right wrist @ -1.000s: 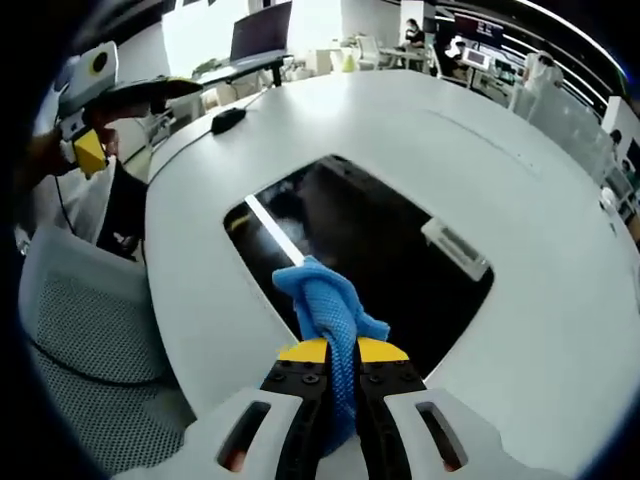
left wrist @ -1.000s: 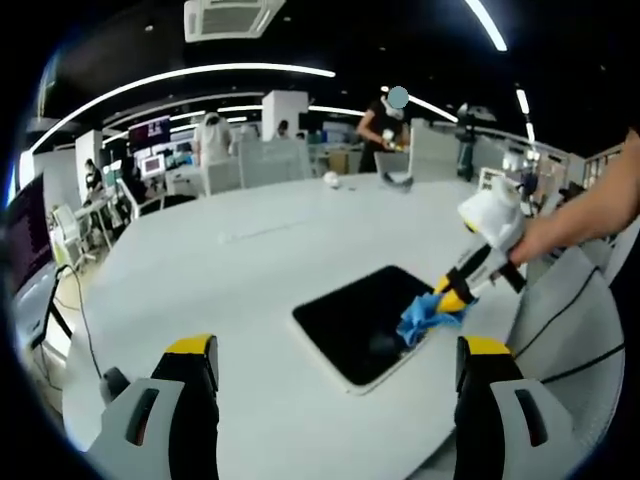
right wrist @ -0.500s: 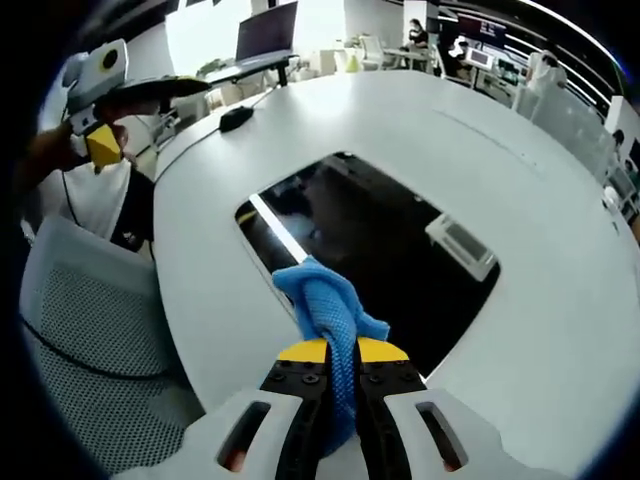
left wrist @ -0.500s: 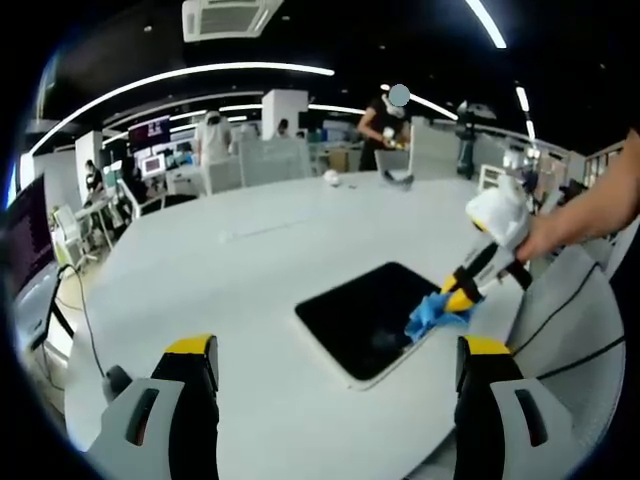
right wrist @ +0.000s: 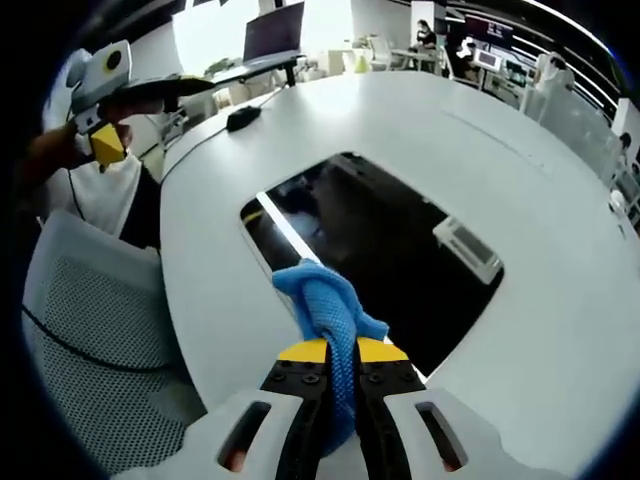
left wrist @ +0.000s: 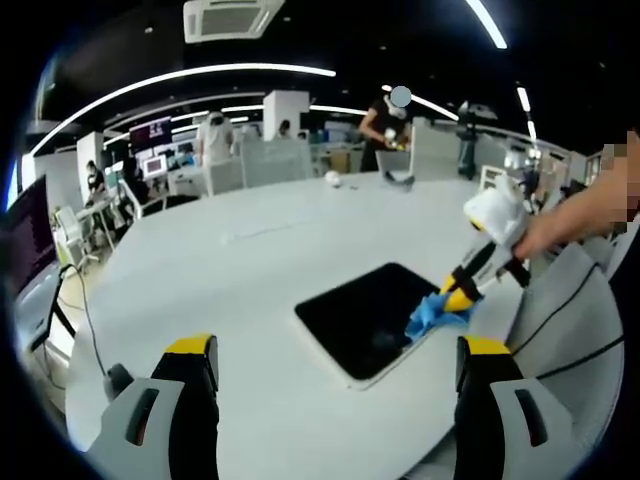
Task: Wipe the mirror surface with the cleaning cloth until all visible marks leave the cleaned area.
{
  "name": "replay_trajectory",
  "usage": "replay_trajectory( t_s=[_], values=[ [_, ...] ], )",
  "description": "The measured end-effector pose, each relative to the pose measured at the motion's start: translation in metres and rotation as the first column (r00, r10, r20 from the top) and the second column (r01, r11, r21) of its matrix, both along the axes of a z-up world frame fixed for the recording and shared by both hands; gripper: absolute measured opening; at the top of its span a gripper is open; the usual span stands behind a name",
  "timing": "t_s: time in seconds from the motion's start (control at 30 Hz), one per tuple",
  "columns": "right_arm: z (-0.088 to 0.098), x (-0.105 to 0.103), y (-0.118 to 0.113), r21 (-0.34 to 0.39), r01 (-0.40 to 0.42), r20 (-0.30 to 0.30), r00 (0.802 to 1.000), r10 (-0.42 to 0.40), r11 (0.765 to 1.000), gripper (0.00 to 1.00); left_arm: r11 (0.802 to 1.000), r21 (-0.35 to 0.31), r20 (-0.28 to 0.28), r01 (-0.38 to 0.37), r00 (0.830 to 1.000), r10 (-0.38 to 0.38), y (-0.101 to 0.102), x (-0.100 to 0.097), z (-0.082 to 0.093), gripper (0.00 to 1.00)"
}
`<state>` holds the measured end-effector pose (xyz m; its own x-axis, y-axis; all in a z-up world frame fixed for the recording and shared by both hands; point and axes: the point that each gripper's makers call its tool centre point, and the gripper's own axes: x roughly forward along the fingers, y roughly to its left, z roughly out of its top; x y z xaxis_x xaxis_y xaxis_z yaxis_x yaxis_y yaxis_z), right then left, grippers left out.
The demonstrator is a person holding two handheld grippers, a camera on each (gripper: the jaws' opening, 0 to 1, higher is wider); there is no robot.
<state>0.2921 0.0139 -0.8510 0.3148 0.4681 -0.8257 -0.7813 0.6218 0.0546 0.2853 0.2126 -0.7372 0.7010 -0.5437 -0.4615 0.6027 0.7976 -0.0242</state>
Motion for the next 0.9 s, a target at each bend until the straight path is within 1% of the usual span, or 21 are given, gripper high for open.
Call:
replay_trajectory(
  t_s=[0.47,0.9],
  values=[
    [0.0,-0.002,-0.005,-0.004,-0.008,-0.016,1.0,0.008,1.0,0.04,1.0,0.003,0.0,-0.009,1.0,0.009,0.001,-0.003,0.001,0.99],
    [0.0,-0.003,-0.026,-0.014,0.021,-0.033,0.999,-0.021,1.0,0.04,1.0,0.015,-0.009,0.0,1.0,0.0,-0.001,-0.01,-0.001,0.99]
  ],
)
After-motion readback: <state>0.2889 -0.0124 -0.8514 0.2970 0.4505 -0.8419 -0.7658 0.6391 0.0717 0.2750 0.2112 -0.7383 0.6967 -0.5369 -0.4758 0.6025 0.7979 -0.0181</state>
